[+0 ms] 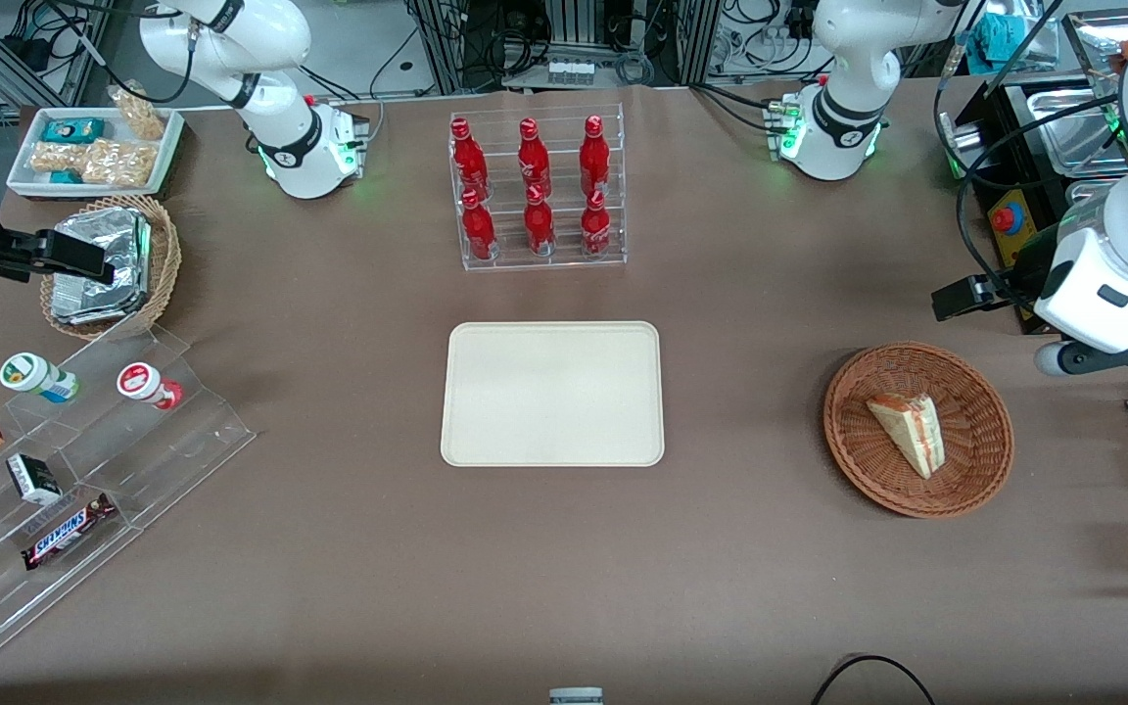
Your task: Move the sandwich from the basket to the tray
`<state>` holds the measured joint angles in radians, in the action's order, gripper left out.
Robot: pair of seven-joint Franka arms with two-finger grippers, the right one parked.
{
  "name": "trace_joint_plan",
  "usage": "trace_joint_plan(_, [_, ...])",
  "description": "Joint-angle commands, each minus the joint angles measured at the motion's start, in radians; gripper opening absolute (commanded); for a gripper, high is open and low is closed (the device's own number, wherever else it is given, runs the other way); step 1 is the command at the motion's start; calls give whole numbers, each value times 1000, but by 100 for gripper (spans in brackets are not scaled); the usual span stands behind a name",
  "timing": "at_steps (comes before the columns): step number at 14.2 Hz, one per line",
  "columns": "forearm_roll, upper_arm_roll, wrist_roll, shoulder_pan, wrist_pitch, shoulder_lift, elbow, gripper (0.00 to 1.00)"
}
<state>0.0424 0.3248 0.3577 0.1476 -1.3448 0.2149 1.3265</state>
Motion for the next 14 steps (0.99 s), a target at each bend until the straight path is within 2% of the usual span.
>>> trace_joint_plan(1, [-15, 5, -6, 4, -13, -8, 2, 100])
trace_joint_plan(14, [-4, 7, -5, -5, -7, -5, 7, 100])
